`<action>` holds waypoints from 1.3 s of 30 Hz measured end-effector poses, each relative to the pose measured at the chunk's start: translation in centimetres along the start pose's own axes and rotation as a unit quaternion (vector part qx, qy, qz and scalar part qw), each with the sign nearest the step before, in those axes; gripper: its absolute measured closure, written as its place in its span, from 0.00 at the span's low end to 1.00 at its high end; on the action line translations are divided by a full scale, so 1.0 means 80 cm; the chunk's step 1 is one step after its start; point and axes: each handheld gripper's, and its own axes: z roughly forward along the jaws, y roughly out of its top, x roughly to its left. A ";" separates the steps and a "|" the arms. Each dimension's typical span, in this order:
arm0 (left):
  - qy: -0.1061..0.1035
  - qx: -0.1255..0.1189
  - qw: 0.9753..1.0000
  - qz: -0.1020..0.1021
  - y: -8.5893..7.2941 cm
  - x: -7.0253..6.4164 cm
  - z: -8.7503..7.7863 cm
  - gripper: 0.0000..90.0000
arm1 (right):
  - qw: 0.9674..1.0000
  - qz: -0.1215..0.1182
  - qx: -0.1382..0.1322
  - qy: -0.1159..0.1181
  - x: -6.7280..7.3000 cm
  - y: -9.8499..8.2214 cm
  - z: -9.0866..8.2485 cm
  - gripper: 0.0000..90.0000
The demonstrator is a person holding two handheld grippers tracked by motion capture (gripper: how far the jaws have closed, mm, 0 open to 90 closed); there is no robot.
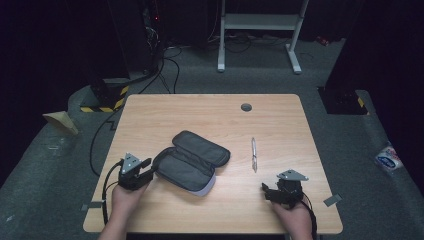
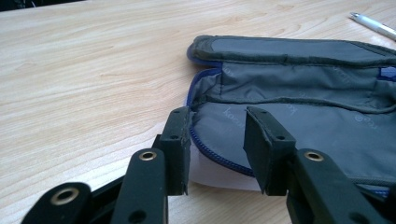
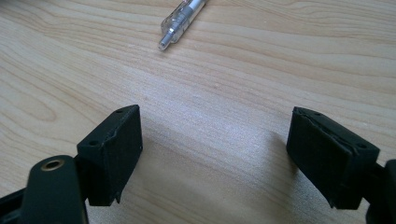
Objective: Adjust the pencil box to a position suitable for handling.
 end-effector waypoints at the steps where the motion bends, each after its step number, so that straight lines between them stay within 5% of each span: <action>1: 0.001 0.000 1.000 -0.002 -0.001 0.001 0.001 0.68 | 1.000 0.000 0.000 0.000 0.000 0.000 0.000 0.20; 16: -0.019 0.025 0.999 -0.014 -0.011 -0.001 0.010 0.72 | 1.000 0.000 0.000 0.000 0.000 0.000 0.000 0.20; 24: -0.044 0.032 0.998 0.006 -0.012 -0.022 0.011 0.75 | 1.000 -0.011 -0.005 0.006 0.000 -0.001 -0.002 0.28; 26: -0.056 0.033 0.998 0.007 -0.012 -0.029 0.011 0.75 | 1.000 -0.025 -0.016 0.002 0.003 -0.003 -0.006 0.31; 28: -0.066 0.034 0.997 0.010 -0.011 -0.035 0.010 0.76 | 0.999 -0.015 -0.030 0.008 0.004 -0.002 -0.013 0.33; 32: -0.082 0.036 0.996 0.020 -0.011 -0.049 0.012 0.77 | 0.998 -0.009 -0.066 0.022 0.018 0.007 -0.030 0.36; 39: -0.105 0.040 0.993 0.037 -0.012 -0.072 0.017 0.78 | 0.994 -0.015 -0.091 0.056 0.057 0.028 -0.045 0.40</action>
